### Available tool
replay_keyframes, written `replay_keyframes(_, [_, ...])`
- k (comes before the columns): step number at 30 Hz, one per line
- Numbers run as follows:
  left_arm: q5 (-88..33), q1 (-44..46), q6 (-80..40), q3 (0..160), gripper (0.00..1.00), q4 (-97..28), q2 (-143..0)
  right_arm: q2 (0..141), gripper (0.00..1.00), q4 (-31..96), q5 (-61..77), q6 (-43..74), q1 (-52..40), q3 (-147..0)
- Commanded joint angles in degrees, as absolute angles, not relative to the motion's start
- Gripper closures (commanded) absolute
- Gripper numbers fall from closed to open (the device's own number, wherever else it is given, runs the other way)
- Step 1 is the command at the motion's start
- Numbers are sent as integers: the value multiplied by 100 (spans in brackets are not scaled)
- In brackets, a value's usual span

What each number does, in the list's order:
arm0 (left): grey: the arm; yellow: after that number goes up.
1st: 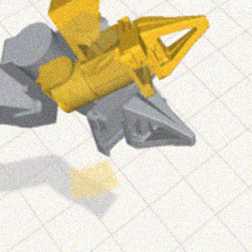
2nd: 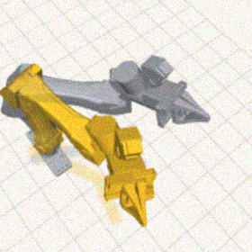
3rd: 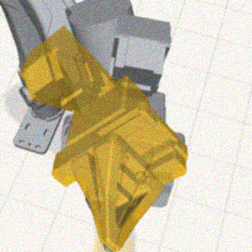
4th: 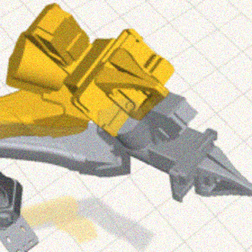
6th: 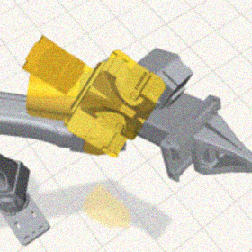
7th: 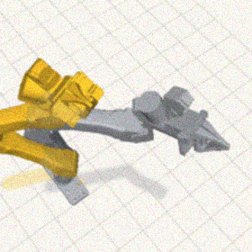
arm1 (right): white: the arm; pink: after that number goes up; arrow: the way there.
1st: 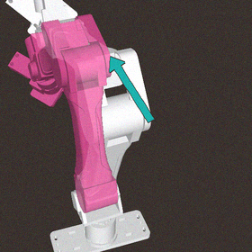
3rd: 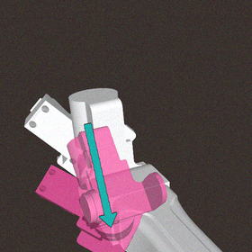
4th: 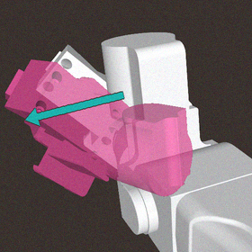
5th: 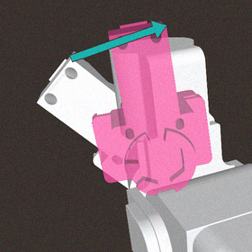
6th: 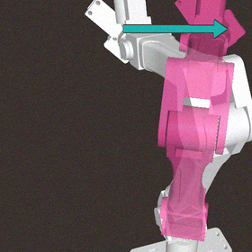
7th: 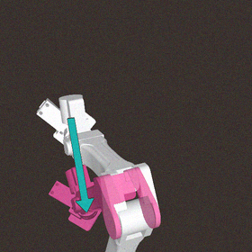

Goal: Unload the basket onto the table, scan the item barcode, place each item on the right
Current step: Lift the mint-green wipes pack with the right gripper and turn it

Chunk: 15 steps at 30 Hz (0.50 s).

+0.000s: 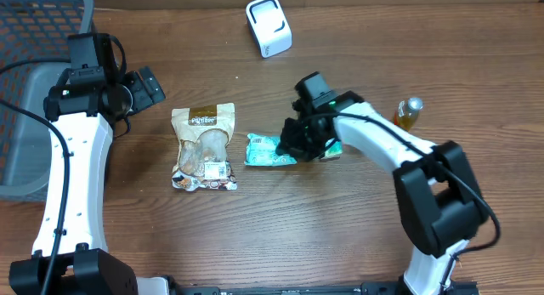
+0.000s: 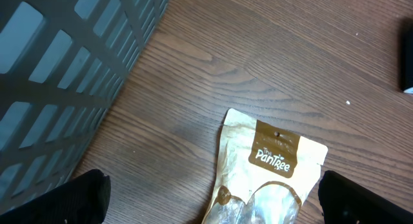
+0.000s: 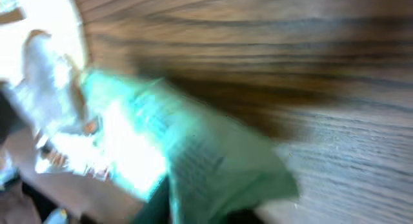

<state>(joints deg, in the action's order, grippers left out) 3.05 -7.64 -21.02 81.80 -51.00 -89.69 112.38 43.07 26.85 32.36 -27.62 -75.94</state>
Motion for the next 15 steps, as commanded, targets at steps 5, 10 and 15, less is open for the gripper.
replay_keyframes(5, [338,-812,-2080,8224,1,-5076,-8995,10847,57,4320,2818,2523,-2773,-7518])
replay_keyframes(10, [338,-812,-2080,8224,0,-5076,-8995,10855,55,4263,2285,2609,-2856,-7437])
replay_keyframes(15, [338,-812,-2082,8224,0,-5076,-8995,10871,54,4117,1789,3197,-2816,-7220])
